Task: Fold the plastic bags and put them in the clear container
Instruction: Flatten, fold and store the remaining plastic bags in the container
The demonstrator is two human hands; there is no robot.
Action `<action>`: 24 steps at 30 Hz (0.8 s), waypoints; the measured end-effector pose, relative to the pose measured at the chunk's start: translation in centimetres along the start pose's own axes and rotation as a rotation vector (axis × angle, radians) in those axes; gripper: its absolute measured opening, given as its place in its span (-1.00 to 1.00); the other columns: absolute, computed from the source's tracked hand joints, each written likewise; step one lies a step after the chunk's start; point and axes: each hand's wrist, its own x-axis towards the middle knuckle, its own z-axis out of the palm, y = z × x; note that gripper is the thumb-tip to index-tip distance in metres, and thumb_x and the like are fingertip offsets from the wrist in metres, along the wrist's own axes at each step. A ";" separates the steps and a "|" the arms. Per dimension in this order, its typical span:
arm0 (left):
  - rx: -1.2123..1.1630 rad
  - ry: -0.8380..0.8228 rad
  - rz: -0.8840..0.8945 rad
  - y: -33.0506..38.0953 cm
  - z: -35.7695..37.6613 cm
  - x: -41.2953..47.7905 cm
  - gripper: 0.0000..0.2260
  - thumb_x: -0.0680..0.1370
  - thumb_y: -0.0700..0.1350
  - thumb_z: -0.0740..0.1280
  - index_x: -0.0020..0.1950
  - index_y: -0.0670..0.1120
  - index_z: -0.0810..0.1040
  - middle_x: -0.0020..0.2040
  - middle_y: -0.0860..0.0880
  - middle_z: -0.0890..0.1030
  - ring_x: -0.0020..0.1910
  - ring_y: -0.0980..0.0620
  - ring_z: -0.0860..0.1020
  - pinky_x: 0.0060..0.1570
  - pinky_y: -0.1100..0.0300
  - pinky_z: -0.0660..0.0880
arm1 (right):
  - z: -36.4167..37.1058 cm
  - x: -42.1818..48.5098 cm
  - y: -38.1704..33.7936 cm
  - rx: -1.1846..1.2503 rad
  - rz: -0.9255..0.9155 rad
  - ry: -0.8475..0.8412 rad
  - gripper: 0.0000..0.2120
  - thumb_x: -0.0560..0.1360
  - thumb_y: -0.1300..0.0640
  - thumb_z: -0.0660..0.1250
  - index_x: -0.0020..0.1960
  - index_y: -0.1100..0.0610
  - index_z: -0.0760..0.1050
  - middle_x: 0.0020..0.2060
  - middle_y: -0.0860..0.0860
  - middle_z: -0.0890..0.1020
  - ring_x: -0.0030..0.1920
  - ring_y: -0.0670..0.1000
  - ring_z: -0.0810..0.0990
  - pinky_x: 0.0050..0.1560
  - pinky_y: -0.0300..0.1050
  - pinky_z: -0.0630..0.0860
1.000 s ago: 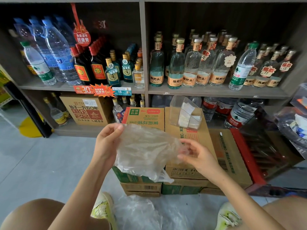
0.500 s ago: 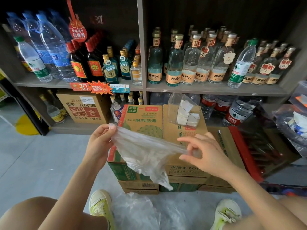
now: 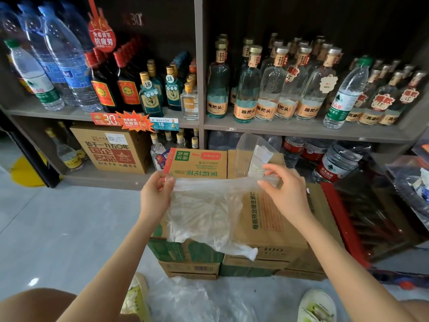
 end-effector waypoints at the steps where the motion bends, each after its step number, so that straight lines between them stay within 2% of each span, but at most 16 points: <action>1: 0.014 0.011 -0.015 -0.3 0.5 0.8 -0.86 0.60 -0.07 0.29 -0.16 -0.02 0.47 -0.35 -0.16 0.54 -0.40 -0.09 0.43 -0.38 0.09 0.40 | 0.3 0.1 0.1 -0.010 0.008 0.018 -0.70 0.46 0.06 0.42 0.19 0.00 0.54 0.02 -0.16 0.59 0.10 -0.11 0.44 0.15 -0.10 0.19; 2: 0.026 0.027 -0.037 -0.5 1.0 1.6 -0.87 0.61 -0.07 0.28 -0.13 -0.05 0.47 -0.33 -0.12 0.55 -0.38 -0.06 0.44 -0.36 0.14 0.38 | 0.5 0.0 0.3 -0.015 0.015 0.031 -0.71 0.47 0.05 0.41 0.18 0.00 0.54 0.06 -0.17 0.57 0.11 -0.12 0.42 0.17 -0.11 0.21; 4: 0.078 0.025 -0.120 -1.2 2.0 3.3 -0.86 0.61 -0.02 0.27 -0.04 -0.07 0.48 -0.15 -0.14 0.61 -0.25 -0.08 0.51 -0.29 0.13 0.44 | 0.9 -0.6 0.7 -0.006 0.037 -0.007 -0.71 0.49 0.02 0.38 0.19 0.00 0.53 0.07 -0.20 0.54 0.11 -0.15 0.43 0.21 -0.10 0.31; 7: 0.150 -0.067 -0.271 -2.2 2.7 4.8 -0.63 0.60 0.15 0.22 0.22 -0.11 0.45 0.12 -0.10 0.55 0.06 -0.10 0.54 0.10 -0.05 0.51 | 2.0 -2.4 1.3 -0.005 0.138 -0.292 -0.61 0.51 -0.10 0.30 0.29 0.01 0.46 0.15 -0.15 0.53 0.17 -0.10 0.49 0.19 -0.16 0.42; 9: 0.101 -0.062 -0.330 -2.5 2.6 4.7 -0.50 0.58 0.22 0.19 0.31 -0.15 0.40 0.16 -0.08 0.54 0.11 -0.10 0.53 0.17 -0.09 0.49 | 3.1 -3.8 1.8 -0.019 0.219 -0.463 -0.53 0.53 -0.17 0.24 0.36 0.03 0.41 0.22 -0.12 0.51 0.23 -0.07 0.48 0.18 -0.18 0.42; 10: 0.090 -0.038 -0.336 -2.5 2.3 4.2 -0.48 0.58 0.24 0.18 0.31 -0.15 0.40 0.15 -0.08 0.54 0.10 -0.10 0.54 0.16 -0.09 0.50 | 3.8 -4.4 2.0 -0.016 0.252 -0.507 -0.51 0.53 -0.17 0.23 0.38 0.04 0.39 0.22 -0.11 0.51 0.20 -0.07 0.49 0.14 -0.19 0.43; 12: 0.168 0.004 -0.317 -2.5 1.7 2.2 -0.55 0.60 0.21 0.17 0.23 -0.14 0.42 0.05 -0.05 0.54 0.03 -0.10 0.55 0.08 -0.05 0.51 | 5.0 -5.3 2.4 -0.008 0.278 -0.490 -0.57 0.54 -0.12 0.26 0.34 0.05 0.43 0.15 -0.08 0.56 0.04 -0.10 0.52 0.01 -0.21 0.47; 15: 0.278 -0.078 -0.316 -3.0 1.2 -1.4 -0.65 0.62 0.14 0.17 -0.06 -0.14 0.49 -0.19 -0.10 0.62 -0.20 -0.10 0.60 -0.10 0.04 0.52 | 6.5 -6.1 2.7 0.025 0.284 -0.384 -0.75 0.54 0.02 0.32 0.19 0.07 0.53 -0.06 -0.12 0.57 -0.12 -0.10 0.53 -0.11 -0.19 0.48; 18: 0.026 -0.159 -0.432 -3.3 1.2 -3.6 -0.66 0.63 -0.01 0.25 -0.27 -0.18 0.51 -0.39 -0.18 0.59 -0.40 -0.12 0.55 -0.28 0.09 0.50 | 7.3 -6.6 2.4 0.084 0.264 -0.336 -0.82 0.52 0.10 0.36 0.11 0.08 0.56 -0.10 -0.11 0.57 -0.10 -0.07 0.55 -0.11 -0.19 0.49; 21: -0.161 -0.118 -0.539 -3.3 0.9 -3.7 -0.80 0.59 -0.16 0.31 -0.21 -0.21 0.51 -0.40 -0.13 0.53 -0.49 0.01 0.47 -0.48 0.22 0.40 | 7.3 -7.0 2.3 0.119 0.247 -0.313 -0.85 0.51 0.11 0.37 0.08 0.07 0.56 -0.12 -0.12 0.58 -0.12 -0.12 0.52 -0.17 -0.28 0.42; 24: -0.258 -0.096 -0.625 -3.1 0.7 -3.2 -0.91 0.55 -0.27 0.32 -0.17 -0.21 0.51 -0.39 -0.11 0.51 -0.51 0.06 0.45 -0.54 0.28 0.33 | 6.7 -7.0 2.3 0.176 0.246 -0.302 -0.88 0.51 0.12 0.37 0.05 0.05 0.56 -0.14 -0.17 0.57 -0.12 -0.18 0.51 -0.15 -0.40 0.39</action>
